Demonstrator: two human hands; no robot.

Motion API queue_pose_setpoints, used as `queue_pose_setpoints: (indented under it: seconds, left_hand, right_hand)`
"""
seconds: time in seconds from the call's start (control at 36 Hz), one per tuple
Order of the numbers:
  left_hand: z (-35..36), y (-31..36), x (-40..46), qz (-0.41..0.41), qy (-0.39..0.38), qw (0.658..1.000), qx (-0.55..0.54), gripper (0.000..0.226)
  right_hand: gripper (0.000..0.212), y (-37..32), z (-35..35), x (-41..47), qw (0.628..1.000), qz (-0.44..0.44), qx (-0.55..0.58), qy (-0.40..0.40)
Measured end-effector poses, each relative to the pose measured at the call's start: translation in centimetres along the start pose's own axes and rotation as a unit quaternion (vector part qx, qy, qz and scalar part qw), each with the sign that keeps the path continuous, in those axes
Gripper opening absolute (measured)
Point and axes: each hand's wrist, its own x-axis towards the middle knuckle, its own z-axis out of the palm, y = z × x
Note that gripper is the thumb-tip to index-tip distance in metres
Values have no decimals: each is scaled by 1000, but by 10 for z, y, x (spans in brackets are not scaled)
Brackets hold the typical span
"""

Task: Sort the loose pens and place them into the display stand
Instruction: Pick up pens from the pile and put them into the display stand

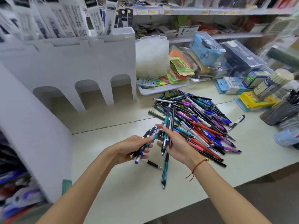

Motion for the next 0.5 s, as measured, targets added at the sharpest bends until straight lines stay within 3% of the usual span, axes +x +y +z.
queue_pose_setpoints:
  seconds: [0.17, 0.36, 0.5]
  left_hand:
    - [-1, -10, -16, 41, 72, 996, -27, 24]
    - [2, -21, -45, 107, 107, 985, -85, 17]
    - [3, -28, -69, 97, 105, 981, -135, 17]
  right_hand:
    - [27, 0, 1, -11, 999, -5, 16, 45]
    - [30, -1, 14, -50, 990, 53, 10, -133]
    - [20, 7, 44, -88, 985, 37, -54, -162]
